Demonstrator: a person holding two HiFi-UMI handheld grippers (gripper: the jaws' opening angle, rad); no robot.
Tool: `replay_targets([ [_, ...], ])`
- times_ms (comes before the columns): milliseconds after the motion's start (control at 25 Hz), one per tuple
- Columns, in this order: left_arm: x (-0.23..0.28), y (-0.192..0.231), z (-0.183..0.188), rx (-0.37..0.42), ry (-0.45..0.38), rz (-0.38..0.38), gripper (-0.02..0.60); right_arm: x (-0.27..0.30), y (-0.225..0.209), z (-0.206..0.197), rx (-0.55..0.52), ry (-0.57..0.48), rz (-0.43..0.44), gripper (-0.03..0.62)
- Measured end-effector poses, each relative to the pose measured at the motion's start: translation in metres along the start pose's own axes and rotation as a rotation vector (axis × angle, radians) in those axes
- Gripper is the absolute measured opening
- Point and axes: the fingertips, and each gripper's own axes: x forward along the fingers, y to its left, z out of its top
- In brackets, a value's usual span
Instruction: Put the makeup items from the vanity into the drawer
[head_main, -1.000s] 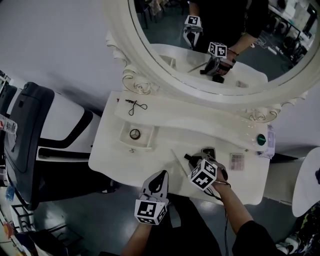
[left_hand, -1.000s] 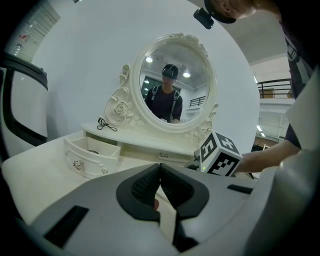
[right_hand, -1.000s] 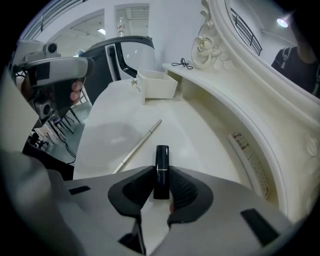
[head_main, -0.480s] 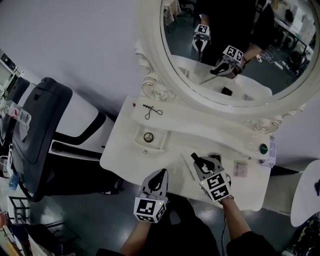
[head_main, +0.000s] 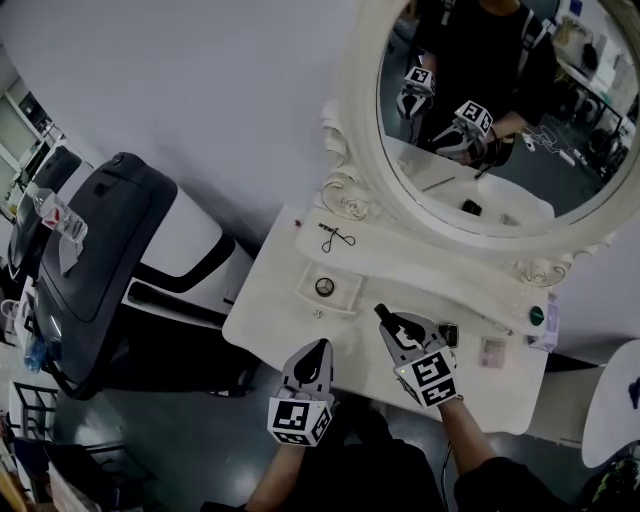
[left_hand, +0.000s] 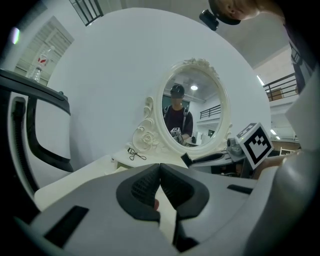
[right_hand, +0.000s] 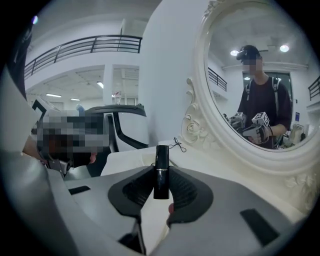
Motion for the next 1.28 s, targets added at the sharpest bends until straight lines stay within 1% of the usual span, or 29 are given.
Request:
replay_targets([
  [160, -0.007, 0.018, 0.0, -0.011, -0.004, 0.022, 0.015, 0.044, 0.014, 0.019, -0.053, -0.006, 0.046, 0.105],
  [280, -0.01, 0.03, 0.001, -0.017, -0.003, 0.037, 0.015, 0.083, 0.024, 0.024, -0.098, 0.015, 0.085, 0.106],
  [400, -0.012, 0.041, 0.002, -0.019, -0.005, 0.049, 0.015, 0.12, 0.03, 0.018, -0.147, 0.062, 0.121, 0.106],
  [560, -0.018, 0.056, 0.005, -0.015, -0.003, 0.067, 0.015, 0.155, 0.041, 0.004, -0.218, 0.168, 0.202, 0.106],
  [640, -0.02, 0.063, 0.006, -0.016, -0.003, 0.075, 0.015, 0.165, 0.046, -0.005, -0.258, 0.222, 0.237, 0.106],
  [720, -0.022, 0.068, 0.004, -0.02, 0.0, 0.08, 0.015, 0.17, 0.048, -0.01, -0.273, 0.251, 0.254, 0.106],
  [1040, -0.025, 0.075, -0.003, -0.03, 0.015, 0.079, 0.015, 0.182, 0.044, -0.015, -0.251, 0.291, 0.256, 0.106],
  [1280, -0.026, 0.077, -0.004, -0.033, 0.016, 0.078, 0.015, 0.183, 0.045, -0.014, -0.243, 0.288, 0.261, 0.106],
])
